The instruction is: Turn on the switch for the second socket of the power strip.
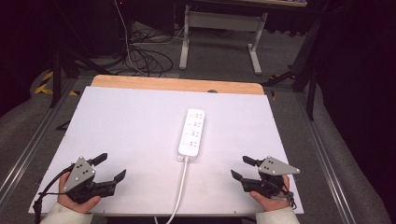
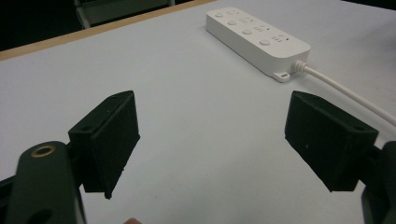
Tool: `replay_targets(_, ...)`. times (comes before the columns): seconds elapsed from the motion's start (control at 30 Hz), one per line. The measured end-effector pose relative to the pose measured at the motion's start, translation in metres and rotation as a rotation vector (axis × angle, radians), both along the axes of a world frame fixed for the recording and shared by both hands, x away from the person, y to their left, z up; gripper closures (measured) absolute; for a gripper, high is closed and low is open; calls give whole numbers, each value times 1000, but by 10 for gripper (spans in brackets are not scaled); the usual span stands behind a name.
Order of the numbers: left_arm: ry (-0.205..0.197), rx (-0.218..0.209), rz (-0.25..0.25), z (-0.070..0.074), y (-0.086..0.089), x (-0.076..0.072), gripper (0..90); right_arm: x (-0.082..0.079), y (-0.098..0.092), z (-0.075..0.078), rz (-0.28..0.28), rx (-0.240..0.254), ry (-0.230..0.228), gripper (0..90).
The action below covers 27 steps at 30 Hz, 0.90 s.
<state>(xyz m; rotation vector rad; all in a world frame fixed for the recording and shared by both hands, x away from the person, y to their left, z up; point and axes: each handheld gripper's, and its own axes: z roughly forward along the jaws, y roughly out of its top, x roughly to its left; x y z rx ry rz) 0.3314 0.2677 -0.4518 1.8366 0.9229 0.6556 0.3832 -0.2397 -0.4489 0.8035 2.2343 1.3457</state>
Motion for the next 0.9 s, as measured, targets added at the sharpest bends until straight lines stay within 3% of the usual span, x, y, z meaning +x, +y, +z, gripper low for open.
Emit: replay_targets(0.9,-19,33,11,2,-4,-3,180,0,4,6,4,-18,-17,340)
